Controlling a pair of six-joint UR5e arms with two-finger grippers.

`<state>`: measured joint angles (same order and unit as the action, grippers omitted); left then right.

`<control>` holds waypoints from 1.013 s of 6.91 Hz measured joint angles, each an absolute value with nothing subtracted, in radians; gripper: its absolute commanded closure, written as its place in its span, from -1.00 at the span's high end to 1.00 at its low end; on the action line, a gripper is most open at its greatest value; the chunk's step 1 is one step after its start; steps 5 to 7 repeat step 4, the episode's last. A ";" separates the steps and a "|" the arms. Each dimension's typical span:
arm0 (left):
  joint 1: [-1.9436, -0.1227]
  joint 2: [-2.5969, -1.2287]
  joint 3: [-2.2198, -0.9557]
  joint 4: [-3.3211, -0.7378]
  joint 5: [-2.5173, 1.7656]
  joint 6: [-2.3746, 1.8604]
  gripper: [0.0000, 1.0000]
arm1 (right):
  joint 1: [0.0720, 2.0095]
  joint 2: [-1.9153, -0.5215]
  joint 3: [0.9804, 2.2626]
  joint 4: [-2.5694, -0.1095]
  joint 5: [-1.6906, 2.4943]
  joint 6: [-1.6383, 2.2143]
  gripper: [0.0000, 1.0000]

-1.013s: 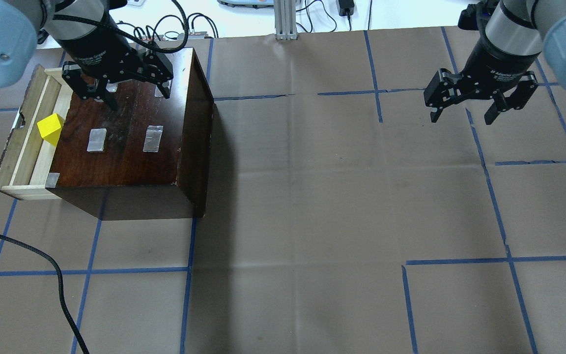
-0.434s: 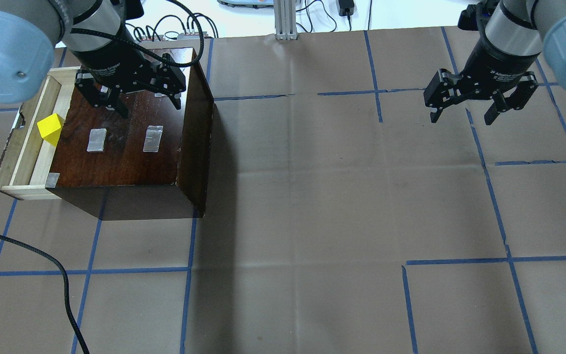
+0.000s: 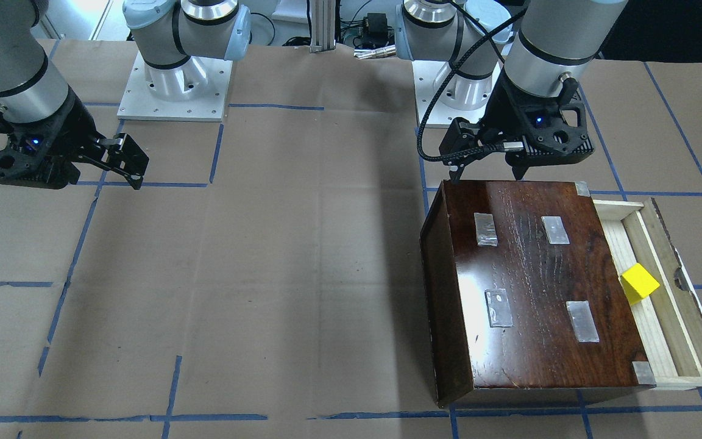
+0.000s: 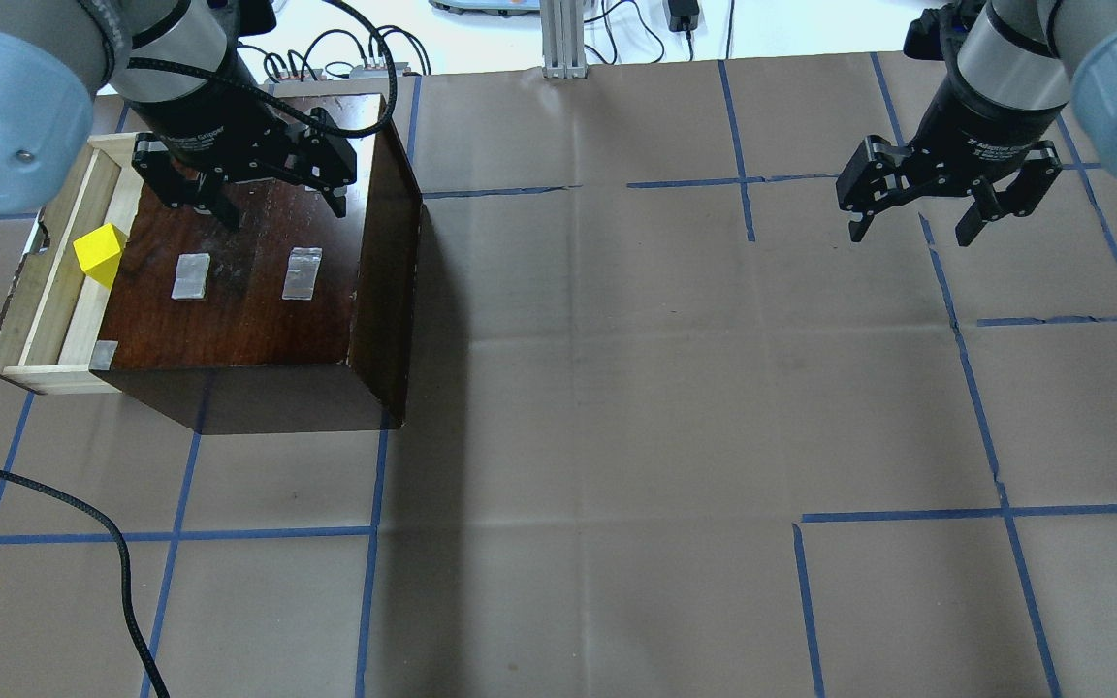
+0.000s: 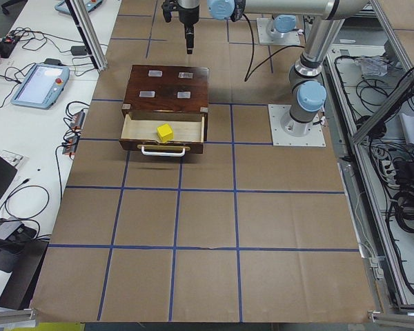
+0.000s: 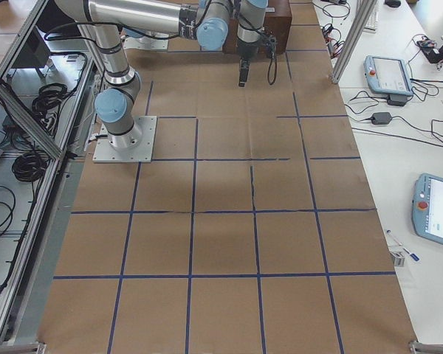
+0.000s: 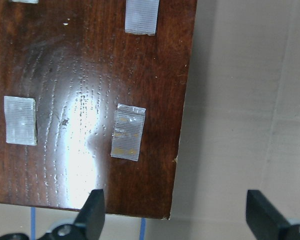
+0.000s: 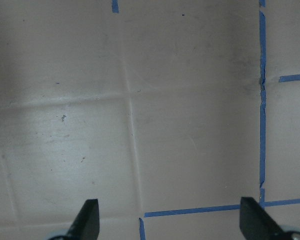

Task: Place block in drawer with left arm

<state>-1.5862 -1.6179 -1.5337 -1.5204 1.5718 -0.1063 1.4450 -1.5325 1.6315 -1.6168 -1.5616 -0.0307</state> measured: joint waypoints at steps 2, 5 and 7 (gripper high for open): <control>-1.587 -1.618 -1.535 -1.520 1.578 -0.101 0.98 | 1.445 -1.532 1.631 -1.617 -1.562 -0.031 1.00; -1.586 -1.616 -1.535 -1.519 1.578 -0.100 0.98 | 1.445 -1.532 1.631 -1.617 -1.562 -0.031 1.00; -1.586 -1.616 -1.535 -1.519 1.578 -0.100 0.98 | 1.445 -1.532 1.631 -1.617 -1.562 -0.031 1.00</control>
